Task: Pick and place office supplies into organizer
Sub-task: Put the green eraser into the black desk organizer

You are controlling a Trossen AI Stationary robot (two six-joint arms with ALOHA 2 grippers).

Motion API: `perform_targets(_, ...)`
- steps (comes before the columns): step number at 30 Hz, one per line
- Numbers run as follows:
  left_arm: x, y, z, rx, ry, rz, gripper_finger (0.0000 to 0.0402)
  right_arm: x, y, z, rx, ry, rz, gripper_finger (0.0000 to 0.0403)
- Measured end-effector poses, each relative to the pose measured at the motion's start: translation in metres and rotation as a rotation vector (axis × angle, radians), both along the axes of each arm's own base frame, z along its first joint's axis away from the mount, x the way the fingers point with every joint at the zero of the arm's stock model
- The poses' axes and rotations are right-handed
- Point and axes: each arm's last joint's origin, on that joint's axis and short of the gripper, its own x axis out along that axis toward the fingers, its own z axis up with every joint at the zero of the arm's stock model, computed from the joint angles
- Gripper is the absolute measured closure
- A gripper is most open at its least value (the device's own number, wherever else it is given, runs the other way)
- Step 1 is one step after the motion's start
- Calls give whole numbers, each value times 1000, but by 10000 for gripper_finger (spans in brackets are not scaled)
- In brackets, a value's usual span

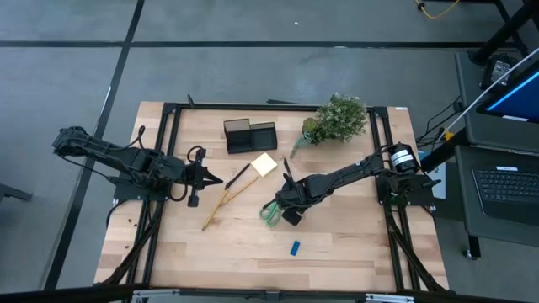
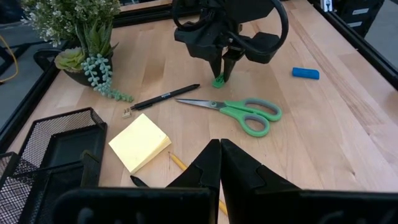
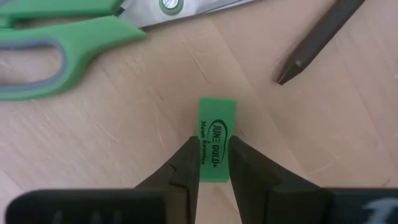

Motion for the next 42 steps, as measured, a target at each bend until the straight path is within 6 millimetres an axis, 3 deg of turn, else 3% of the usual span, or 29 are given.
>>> perform_targets(10,0,0,0,0,0,0,398,2,-5,1,49,4,-9,322)
perform_targets(16,0,0,0,0,0,0,399,10,-12,12,65,-17,-12,322)
perform_targets(34,0,0,0,1,4,0,398,46,-16,92,-68,-182,179,322)
perform_targets(42,0,0,0,1,4,0,398,57,-35,118,-105,-260,246,322)
